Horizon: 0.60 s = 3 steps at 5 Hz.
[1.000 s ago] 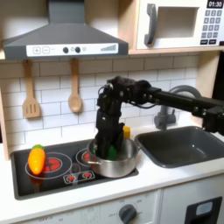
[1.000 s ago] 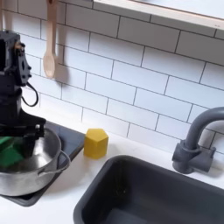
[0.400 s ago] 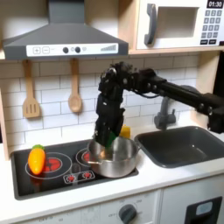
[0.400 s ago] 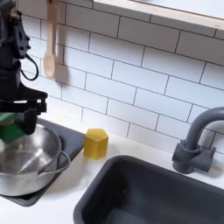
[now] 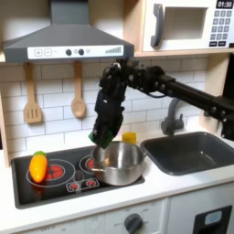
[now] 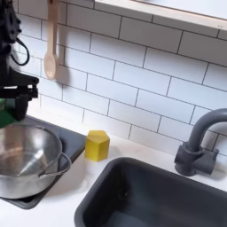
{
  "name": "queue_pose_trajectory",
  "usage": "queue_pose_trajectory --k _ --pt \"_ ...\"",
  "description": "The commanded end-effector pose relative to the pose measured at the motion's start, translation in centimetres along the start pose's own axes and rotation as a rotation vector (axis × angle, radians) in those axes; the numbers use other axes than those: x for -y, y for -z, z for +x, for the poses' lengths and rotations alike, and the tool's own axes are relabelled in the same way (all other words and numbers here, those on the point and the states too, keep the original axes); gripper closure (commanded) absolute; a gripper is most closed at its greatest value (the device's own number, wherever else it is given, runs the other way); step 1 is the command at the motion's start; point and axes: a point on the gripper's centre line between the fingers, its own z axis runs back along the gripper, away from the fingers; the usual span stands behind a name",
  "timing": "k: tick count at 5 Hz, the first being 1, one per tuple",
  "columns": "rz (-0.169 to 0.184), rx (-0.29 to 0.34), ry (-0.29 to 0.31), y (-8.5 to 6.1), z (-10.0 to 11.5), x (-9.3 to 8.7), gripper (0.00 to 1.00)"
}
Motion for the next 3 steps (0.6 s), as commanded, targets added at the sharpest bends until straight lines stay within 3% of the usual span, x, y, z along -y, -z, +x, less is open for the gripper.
queue_pose_trajectory --k 1,2,3 --pt "0.03 0.05 -0.028 -0.6 1.9 -0.8 1.0" --pt "0.075 0.057 -0.041 0.4 2.8 -1.4 1.0" --pt "0.087 0.05 -0.04 1.7 3.5 -1.6 1.0"
